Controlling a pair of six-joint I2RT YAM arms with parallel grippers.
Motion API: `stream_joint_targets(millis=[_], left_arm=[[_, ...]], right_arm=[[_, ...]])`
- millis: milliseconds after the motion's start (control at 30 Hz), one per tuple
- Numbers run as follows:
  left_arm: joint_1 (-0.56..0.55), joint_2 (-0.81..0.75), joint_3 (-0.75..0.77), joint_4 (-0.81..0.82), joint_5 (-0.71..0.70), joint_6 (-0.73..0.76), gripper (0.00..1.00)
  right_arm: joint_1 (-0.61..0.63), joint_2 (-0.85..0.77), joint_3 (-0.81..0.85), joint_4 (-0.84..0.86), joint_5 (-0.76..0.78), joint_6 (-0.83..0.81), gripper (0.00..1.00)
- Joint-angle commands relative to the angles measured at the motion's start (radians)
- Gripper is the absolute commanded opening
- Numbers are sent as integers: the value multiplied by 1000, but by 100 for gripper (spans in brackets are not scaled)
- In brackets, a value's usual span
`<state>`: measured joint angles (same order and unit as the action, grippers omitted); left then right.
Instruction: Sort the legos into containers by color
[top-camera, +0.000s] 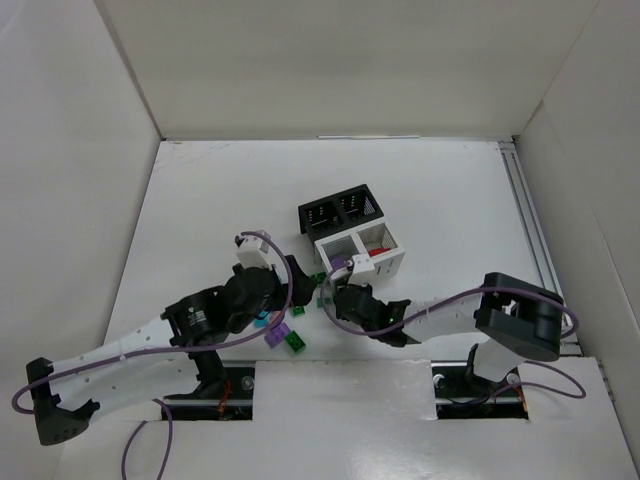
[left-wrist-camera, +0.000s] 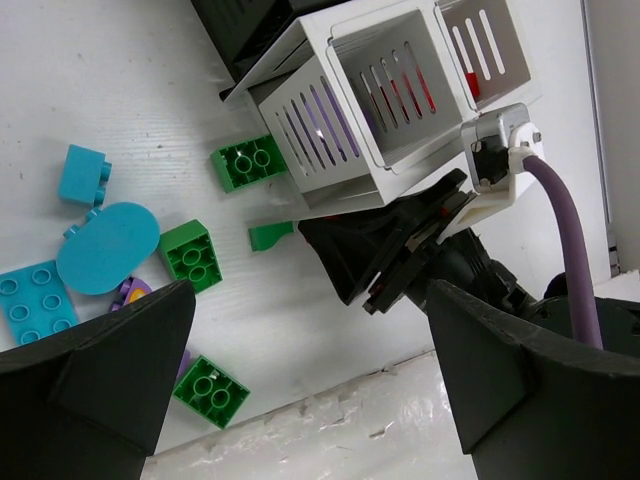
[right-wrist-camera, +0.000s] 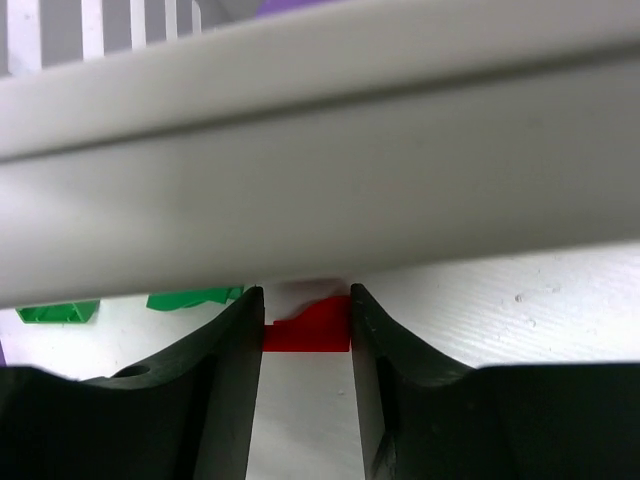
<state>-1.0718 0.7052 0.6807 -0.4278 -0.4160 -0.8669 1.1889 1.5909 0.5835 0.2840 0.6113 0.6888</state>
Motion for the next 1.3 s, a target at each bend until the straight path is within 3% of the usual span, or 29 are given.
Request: stream_joint_targets(millis=[0,300,400,667,833,1067,1267], left_arm=[[-4,-32,13,-11,-9,-9,100],[-4,-53,22,-43,-20,-27,100],[-4,-53,22,-52,-20,-38,100],[-4,-10,22,-111,-40,-142,100],[-4,-10,-3,-120,-60,-202,100],[-4,34,-61,-131,-81,-285,100],[76,86,-124,-26,-21,-242,100]], right_arm=[[27,9,19,-198,-2,72,38],[101,-81,47,-366,73,100,32],[127,-158,70,-428,100,43,32],[127,-530,82,-571,139,-115,29],[127,-689,111,-627,350,-291,29],[127,-678,232,-602,556,-495,32],[-9,-586,277,-488,539,-622,34]])
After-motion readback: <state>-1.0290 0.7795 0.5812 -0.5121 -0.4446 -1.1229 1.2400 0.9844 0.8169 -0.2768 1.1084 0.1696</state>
